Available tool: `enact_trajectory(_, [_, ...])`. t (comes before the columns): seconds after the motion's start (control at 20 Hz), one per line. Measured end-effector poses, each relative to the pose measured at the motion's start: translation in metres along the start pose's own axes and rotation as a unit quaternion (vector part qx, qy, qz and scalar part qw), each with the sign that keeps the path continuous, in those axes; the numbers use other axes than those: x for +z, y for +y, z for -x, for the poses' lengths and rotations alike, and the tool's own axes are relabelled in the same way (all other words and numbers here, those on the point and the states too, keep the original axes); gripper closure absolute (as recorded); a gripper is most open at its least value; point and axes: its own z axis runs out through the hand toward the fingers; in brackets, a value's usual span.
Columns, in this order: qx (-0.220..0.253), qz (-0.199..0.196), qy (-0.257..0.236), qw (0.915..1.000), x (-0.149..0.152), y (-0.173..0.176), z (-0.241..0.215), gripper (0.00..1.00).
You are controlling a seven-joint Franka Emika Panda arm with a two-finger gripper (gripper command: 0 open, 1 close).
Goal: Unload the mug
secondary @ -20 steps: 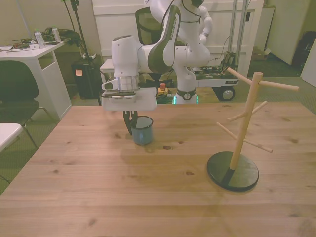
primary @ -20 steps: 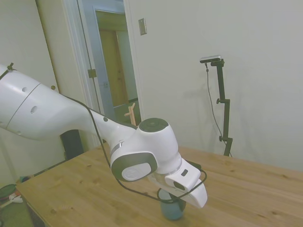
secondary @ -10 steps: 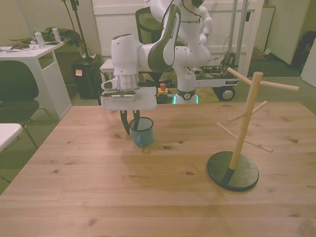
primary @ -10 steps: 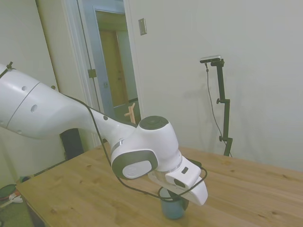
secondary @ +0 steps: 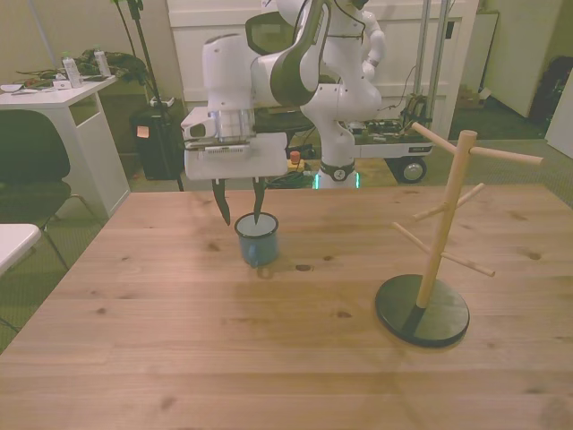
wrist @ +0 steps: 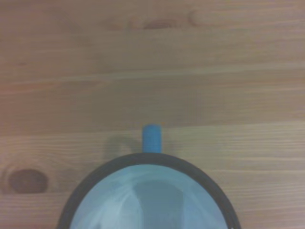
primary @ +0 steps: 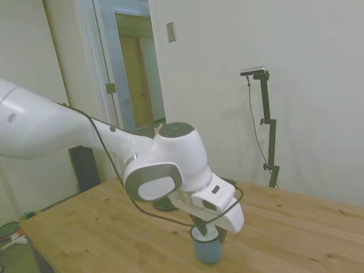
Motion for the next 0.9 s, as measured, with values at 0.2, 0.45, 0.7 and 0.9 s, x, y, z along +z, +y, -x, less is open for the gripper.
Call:
enact_trajectory(0.2, [-0.004, -0.011, 0.016, 0.9998, -0.048, -0.006, 0.006, 0.0])
enact_trajectory(0.45, [-0.022, -0.047, -0.008, 0.9986, -0.07, -0.061, 0.042, 0.0])
enact_trajectory(0.7, [-0.036, -0.062, -0.05, 0.9962, -0.056, -0.128, 0.09, 0.0])
enact_trajectory(0.9, [-0.031, -0.054, -0.072, 0.9955, -0.052, -0.153, 0.113, 0.0])
